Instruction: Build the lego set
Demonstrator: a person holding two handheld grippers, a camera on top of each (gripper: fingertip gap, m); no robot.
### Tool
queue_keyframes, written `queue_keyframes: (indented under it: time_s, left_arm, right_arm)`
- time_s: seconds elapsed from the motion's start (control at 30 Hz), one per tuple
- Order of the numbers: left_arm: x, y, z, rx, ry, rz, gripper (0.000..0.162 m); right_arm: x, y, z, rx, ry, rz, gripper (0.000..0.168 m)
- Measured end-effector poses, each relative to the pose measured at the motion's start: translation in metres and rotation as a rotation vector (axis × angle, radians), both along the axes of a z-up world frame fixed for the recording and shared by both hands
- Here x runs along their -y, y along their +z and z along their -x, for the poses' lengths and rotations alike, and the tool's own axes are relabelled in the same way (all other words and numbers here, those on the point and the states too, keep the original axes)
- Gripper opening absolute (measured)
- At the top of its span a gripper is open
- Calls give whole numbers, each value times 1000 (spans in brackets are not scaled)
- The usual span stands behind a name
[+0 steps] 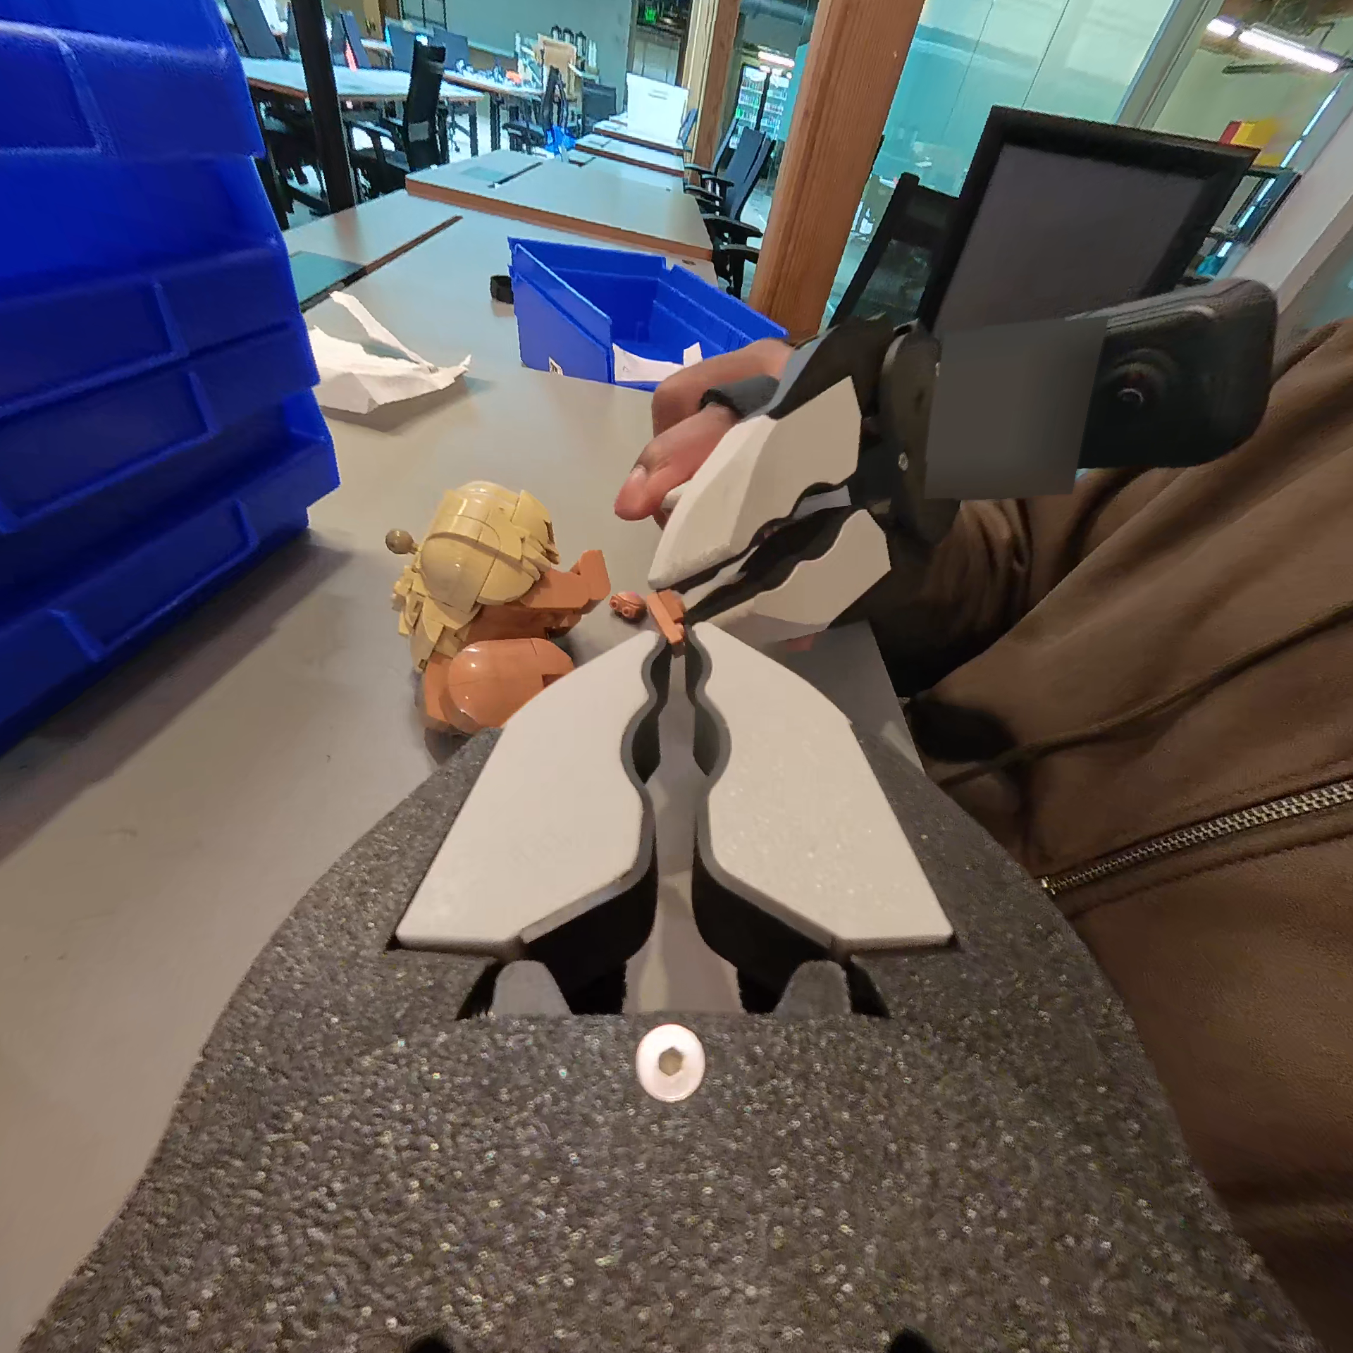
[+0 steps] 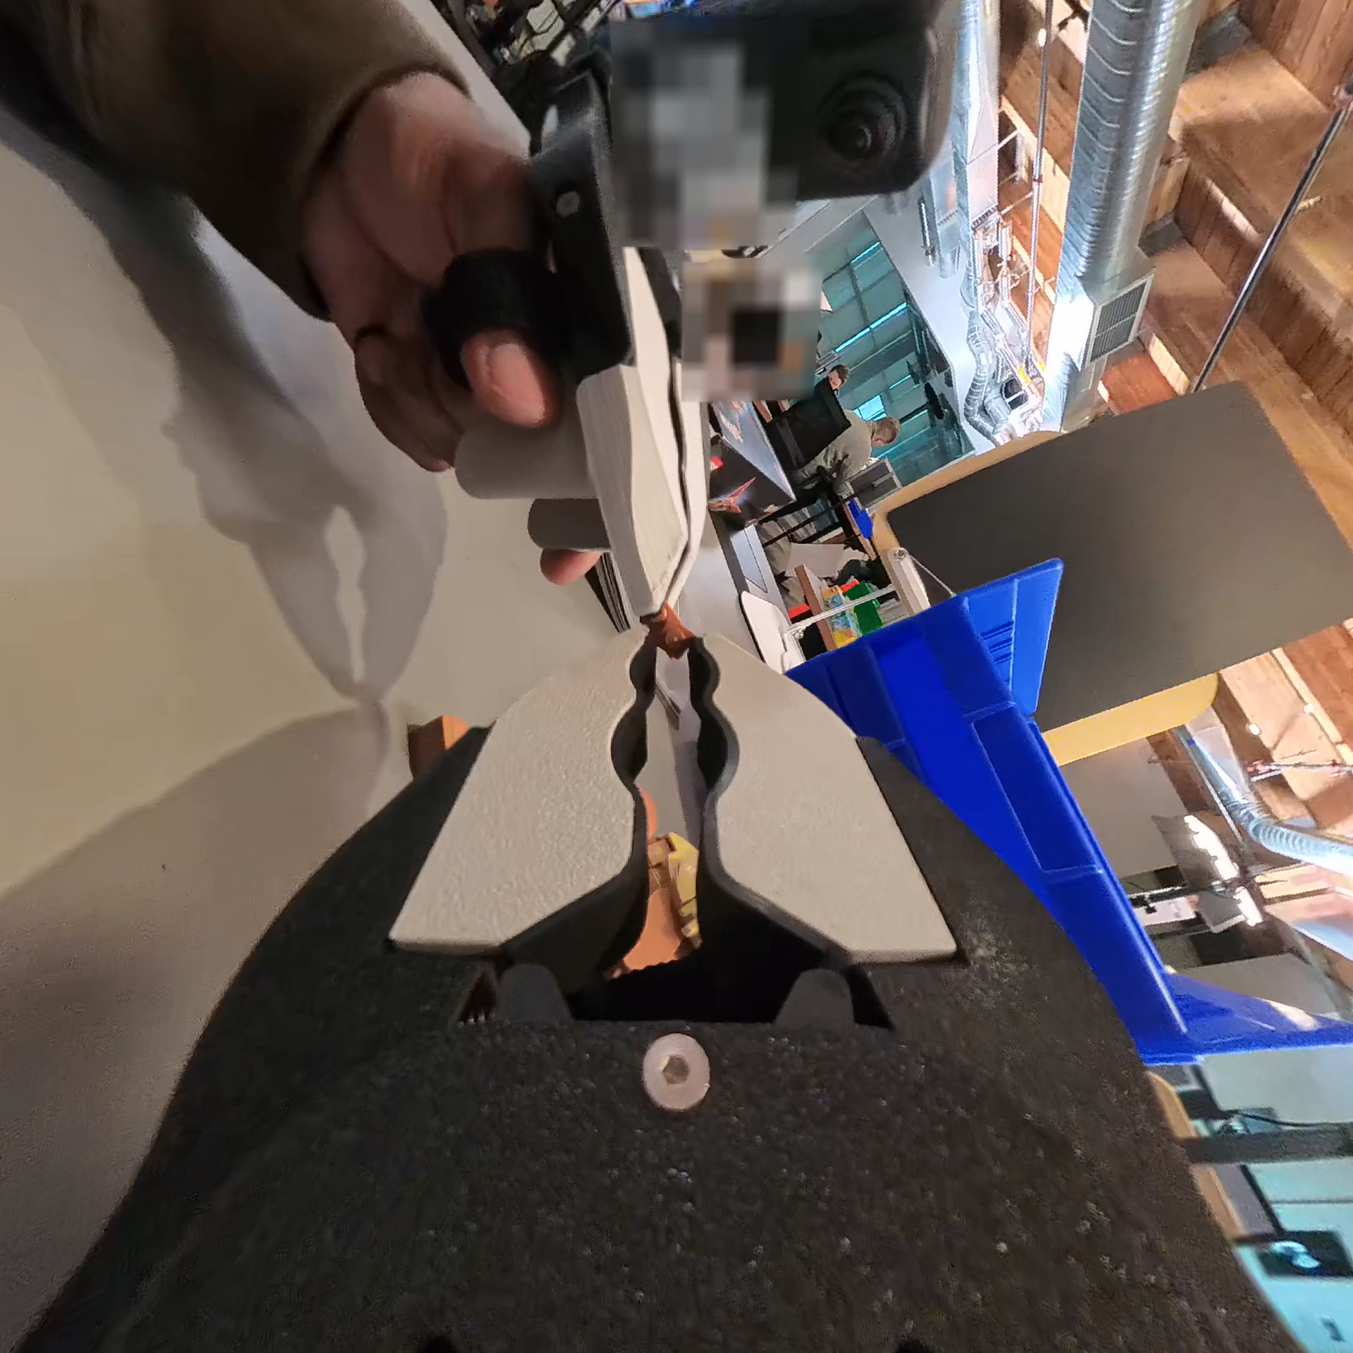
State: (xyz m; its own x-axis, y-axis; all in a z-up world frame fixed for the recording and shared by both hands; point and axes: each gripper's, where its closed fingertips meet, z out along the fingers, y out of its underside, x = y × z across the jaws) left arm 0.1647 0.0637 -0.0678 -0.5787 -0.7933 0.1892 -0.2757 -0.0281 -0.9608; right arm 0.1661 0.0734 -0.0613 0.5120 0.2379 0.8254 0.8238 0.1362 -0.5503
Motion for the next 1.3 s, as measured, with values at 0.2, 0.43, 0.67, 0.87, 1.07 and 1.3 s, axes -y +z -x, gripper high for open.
queue_keyframes:
  time_s: [0.2, 0.43, 0.67, 0.87, 1.07, 1.3]
  left_arm:
    - [2, -6, 1, -46, -19, -5, 3]
    - [6, -14, 4, -92, -48, -14, 3]
    - [9, -18, 5, -119, -72, -21, 3]
    - [11, -23, 7, -141, -92, -27, 3]
    - [15, -28, 10, -169, -120, -36, 3]
    - [9, -25, 4, -149, -75, -18, 4]
  right_arm:
    - [2, -6, 1, 63, 15, 16, 8]
    - [6, -14, 2, 123, 45, 45, 8]
    - [8, -19, 4, 142, 68, 71, 8]
    - [10, -23, 6, 168, 88, 89, 8]
    - [14, -28, 8, 199, 119, 111, 8]
    - [8, -24, 3, 172, 66, 91, 8]
